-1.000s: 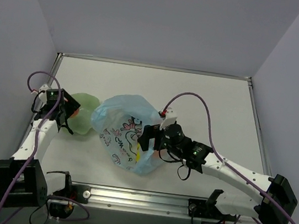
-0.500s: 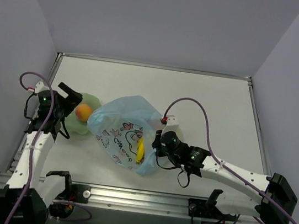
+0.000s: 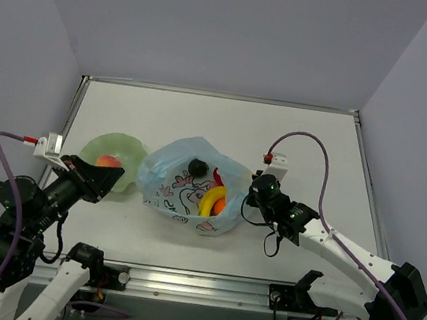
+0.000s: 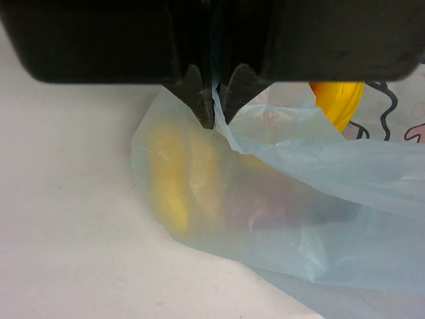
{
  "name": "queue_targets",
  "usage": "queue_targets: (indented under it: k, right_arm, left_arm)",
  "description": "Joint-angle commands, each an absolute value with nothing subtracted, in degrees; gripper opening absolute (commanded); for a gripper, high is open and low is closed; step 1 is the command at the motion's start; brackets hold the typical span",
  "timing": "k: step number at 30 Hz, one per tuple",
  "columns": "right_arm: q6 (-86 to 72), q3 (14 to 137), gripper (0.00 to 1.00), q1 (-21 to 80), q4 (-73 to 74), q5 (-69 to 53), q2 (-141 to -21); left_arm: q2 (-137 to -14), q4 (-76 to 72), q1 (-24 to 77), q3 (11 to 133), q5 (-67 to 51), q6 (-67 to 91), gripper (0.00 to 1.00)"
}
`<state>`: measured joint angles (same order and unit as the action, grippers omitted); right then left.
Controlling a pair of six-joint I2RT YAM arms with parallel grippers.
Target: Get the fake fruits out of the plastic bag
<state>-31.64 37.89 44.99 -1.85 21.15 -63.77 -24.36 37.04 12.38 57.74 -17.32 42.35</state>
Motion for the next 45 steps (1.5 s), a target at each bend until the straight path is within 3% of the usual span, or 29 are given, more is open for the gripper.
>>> queue_targets:
  k: [1, 10, 14, 17, 19, 24, 26, 31, 34, 37, 41, 42, 45]
  right_arm:
    - [-30.8, 37.5, 0.00, 44.6, -0.8, 26.4, -64.2]
    - [-31.6, 35.9, 0.00, 44.6, 1.7, 26.5, -60.5]
    - [-32.9, 35.1, 0.00, 44.6, 2.8, 28.4, -61.1]
    - [-33.5, 35.5, 0.00, 44.6, 2.8, 29.4, -62.7]
    - [-33.4, 36.2, 0.00, 44.6, 2.8, 29.8, -64.0]
    - [-33.2, 37.4, 0.00, 44.5, 2.7, 30.5, -65.3]
    - [-33.1, 37.5, 0.00, 44.5, 2.7, 30.1, -64.7]
    - [-34.0, 35.6, 0.00, 44.2, 2.7, 30.1, -62.1]
    - [-36.4, 33.3, 0.00, 44.3, 2.8, 29.0, -60.6]
    - [-40.0, 30.4, 0.00, 44.5, 2.7, 26.7, -57.8]
    - [-45.3, 26.8, 0.00, 48.2, 2.7, 24.2, -54.6]
    - [-46.6, 26.3, 0.00, 49.6, 2.7, 24.5, -53.7]
    - [-52.5, 25.1, 0.00, 55.7, 3.9, 26.3, -53.9]
  left_arm:
    - [-29.7, 39.2, 12.4, 63.7, -32.0, 39.2, 0.08]
    - [-34.7, 30.9, 12.5, 65.4, -39.7, 36.5, 0.06]
    - [-36.4, 30.0, 16.9, 63.5, -36.2, 35.3, 0.05]
    - [-37.9, 28.3, 28.0, 63.2, -26.6, 34.7, 0.05]
    - [-40.1, 27.3, 40.6, 63.4, -20.2, 33.3, 0.05]
    - [-49.6, 25.5, 73.6, 67.9, 11.9, 27.2, 0.05]
    - [-53.4, 26.4, 82.2, 69.8, 17.4, 25.5, 0.05]
    - [-59.0, 24.6, 79.2, 65.1, 34.9, 28.5, 0.13]
    - [-61.1, 13.8, 62.9, 58.5, 18.0, 30.7, 0.14]
    - [-67.2, 11.4, 57.5, 57.1, 16.3, 30.0, 0.17]
    - [-73.1, 5.7, 57.3, 53.2, 14.0, 30.3, 0.33]
    - [-74.1, 4.6, 57.0, 52.0, 12.0, 31.0, 0.42]
    - [-75.3, -0.1, 56.3, 46.6, 8.9, 32.8, 0.58]
